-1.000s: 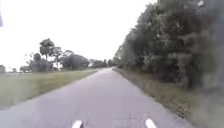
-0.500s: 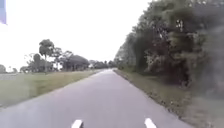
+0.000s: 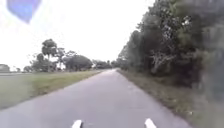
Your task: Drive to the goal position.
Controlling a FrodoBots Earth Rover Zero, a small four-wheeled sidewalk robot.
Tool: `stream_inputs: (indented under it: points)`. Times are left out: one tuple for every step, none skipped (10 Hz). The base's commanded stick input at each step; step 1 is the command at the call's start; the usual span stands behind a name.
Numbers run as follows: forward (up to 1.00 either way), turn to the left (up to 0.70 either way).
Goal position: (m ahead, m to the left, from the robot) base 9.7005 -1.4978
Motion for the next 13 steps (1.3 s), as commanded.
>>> stream_inputs:
  points:
    - [0.83,0.03]
    - [0.83,0.03]
    - [0.83,0.03]
    - [0.83,0.03]
    - [0.83,0.03]
    - [0.83,0.03]
    - [0.83,0.03]
    - [0.83,0.03]
    - [0.83,0.03]
    - [0.83,0.03]
    - [0.83,0.03]
    - [0.83,0.03]
    - [0.83,0.03]
